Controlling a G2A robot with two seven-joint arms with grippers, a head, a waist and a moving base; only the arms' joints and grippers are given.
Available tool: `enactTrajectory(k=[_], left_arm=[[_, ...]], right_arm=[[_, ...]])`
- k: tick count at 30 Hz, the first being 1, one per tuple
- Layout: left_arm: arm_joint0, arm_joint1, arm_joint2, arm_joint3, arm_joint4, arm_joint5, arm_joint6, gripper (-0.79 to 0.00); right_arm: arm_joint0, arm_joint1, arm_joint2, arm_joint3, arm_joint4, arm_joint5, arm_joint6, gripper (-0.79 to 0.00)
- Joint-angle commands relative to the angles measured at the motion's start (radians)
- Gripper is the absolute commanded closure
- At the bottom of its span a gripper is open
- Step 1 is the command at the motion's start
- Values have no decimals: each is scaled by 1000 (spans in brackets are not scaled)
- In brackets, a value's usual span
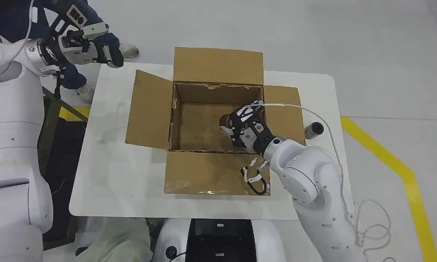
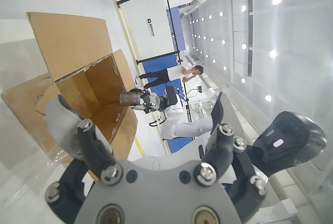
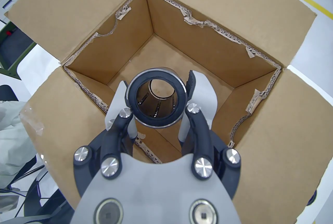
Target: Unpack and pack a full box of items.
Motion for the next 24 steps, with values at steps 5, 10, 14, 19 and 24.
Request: enactTrajectory(k=[5,10,14,19,24], left_arm=[[0,0,0,0,0,0,0,-785],[0,0,0,0,0,0,0,-785],[0,0,0,0,0,0,0,-785],[0,0,0,0,0,0,0,-785],[0,0,0,0,0,0,0,-785]], right_arm=[[0,0,0,0,0,0,0,0],[0,0,0,0,0,0,0,0],[-30,6,17,-30,2,3,-30,0],[-95,19,67,-138,15,-5,-23,0],[-177,33,146,-243,52,-12,-22,0]])
